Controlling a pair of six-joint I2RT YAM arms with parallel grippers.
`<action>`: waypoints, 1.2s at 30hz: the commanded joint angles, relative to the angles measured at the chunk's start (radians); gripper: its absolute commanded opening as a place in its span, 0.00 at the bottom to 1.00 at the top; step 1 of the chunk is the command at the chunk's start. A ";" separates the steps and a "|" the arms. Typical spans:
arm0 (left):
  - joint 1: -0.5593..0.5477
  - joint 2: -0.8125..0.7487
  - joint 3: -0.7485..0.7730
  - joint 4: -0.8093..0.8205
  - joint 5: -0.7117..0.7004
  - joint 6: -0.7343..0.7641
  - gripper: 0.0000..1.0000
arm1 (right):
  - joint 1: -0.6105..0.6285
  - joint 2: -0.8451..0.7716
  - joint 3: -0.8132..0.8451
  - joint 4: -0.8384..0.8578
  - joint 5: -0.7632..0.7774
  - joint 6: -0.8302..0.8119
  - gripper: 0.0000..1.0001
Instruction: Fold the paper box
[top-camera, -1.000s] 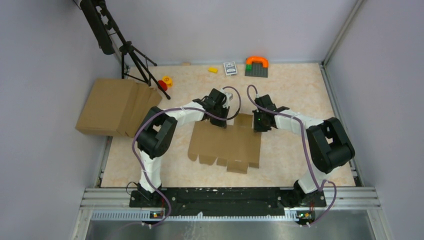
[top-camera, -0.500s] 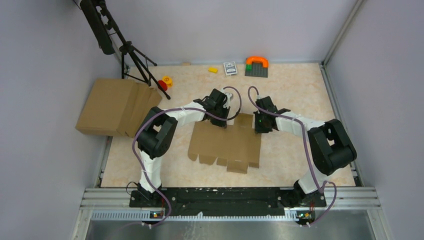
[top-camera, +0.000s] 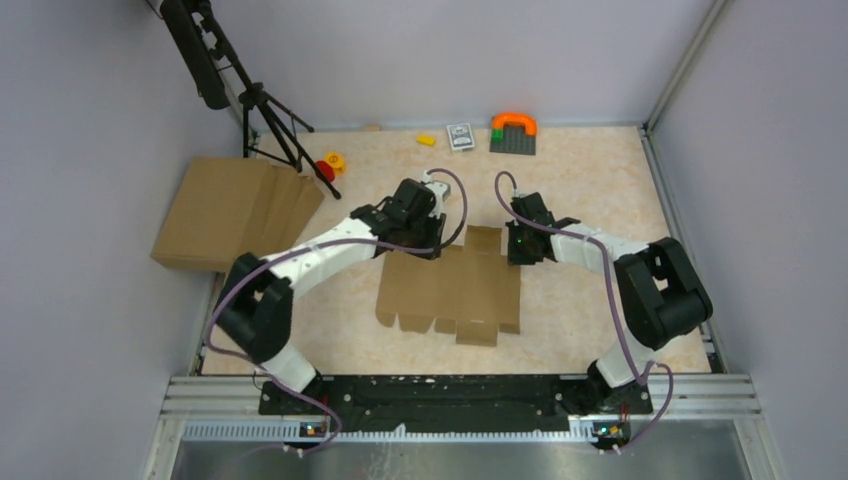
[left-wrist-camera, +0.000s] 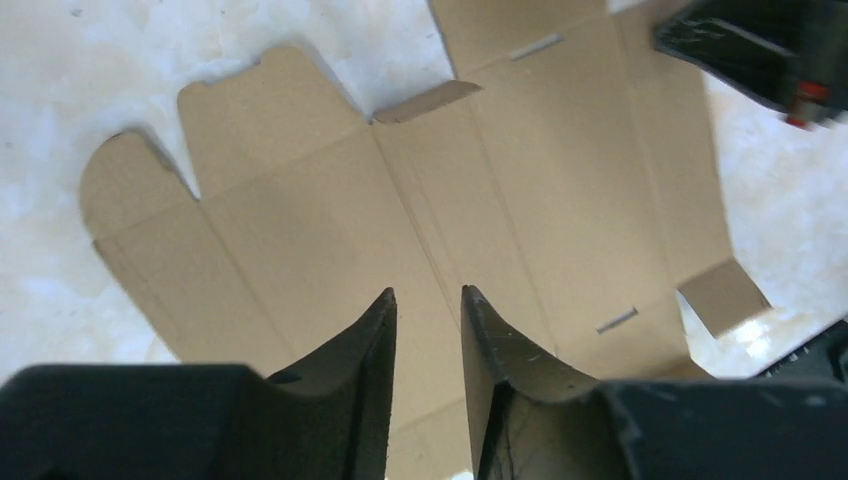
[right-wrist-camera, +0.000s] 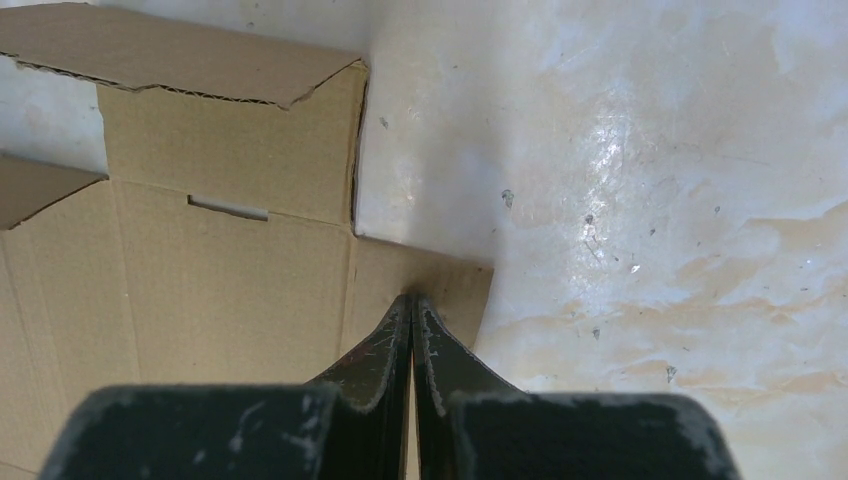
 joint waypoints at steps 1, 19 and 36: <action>-0.063 -0.185 -0.097 -0.053 -0.044 -0.024 0.27 | 0.011 0.051 -0.010 -0.014 -0.004 -0.014 0.00; -0.493 -0.405 -0.617 0.299 -0.172 -0.368 0.00 | 0.011 0.052 -0.005 -0.014 -0.014 -0.019 0.00; -0.524 -0.223 -0.540 0.331 -0.451 -0.363 0.00 | 0.011 0.025 -0.018 -0.026 -0.020 -0.031 0.00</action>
